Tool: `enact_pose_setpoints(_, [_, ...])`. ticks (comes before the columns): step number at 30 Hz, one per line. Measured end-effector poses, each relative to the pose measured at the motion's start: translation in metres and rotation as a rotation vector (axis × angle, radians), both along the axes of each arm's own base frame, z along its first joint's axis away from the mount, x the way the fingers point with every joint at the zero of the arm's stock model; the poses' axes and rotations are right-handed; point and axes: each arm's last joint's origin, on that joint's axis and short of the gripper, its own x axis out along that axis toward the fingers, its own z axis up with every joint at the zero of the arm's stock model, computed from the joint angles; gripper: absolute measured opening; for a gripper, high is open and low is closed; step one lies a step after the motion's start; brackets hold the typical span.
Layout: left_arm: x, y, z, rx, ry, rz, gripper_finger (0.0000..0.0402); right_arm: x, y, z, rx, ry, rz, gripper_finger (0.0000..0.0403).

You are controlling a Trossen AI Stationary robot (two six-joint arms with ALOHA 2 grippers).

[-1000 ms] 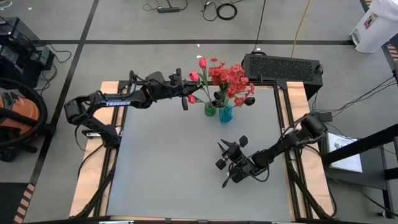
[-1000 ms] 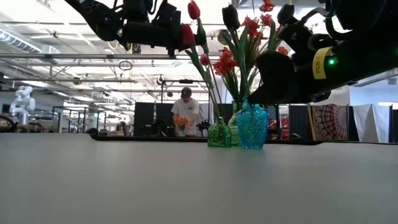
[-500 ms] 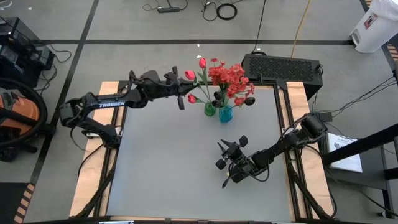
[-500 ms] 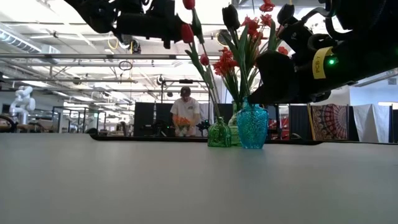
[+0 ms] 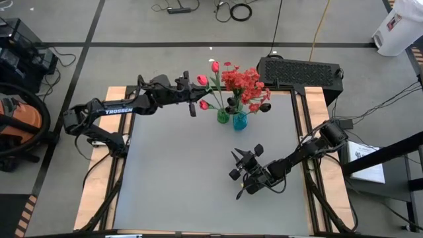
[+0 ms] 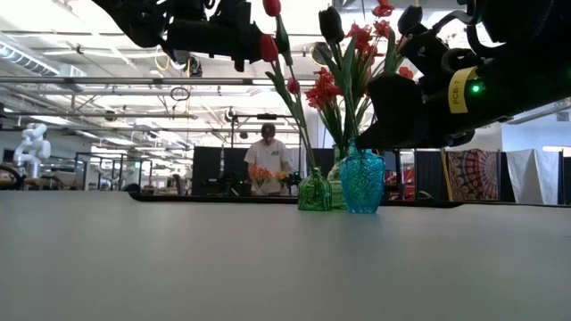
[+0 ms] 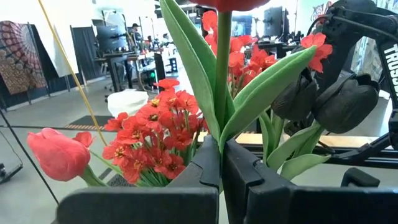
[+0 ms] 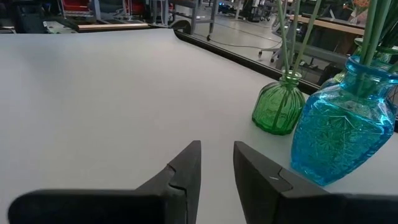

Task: Sort flowers into vase by color
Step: Put the pink flower into the bottom green vase

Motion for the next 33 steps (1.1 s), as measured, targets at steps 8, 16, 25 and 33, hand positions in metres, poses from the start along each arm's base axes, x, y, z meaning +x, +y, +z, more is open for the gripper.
enact_pose_setpoints(8, [0.006, 0.003, -0.008, -0.005, 0.012, 0.005, 0.0002, 0.000, 0.000, 0.000, 0.000, 0.000, 0.000, 0.0086])
enact_pose_setpoints(16, [0.006, 0.003, -0.009, 0.012, 0.015, 0.006, 0.0002, 0.000, 0.000, 0.000, 0.000, 0.000, 0.000, 0.0086])
enact_pose_setpoints(25, [0.006, 0.003, -0.010, 0.007, 0.025, 0.007, 0.0002, 0.000, 0.000, 0.000, 0.000, 0.000, 0.000, 0.0086])
enact_pose_setpoints(33, [0.010, 0.006, -0.017, 0.000, 0.042, 0.008, 0.0002, 0.000, 0.000, 0.000, 0.000, 0.000, 0.000, 0.0086])
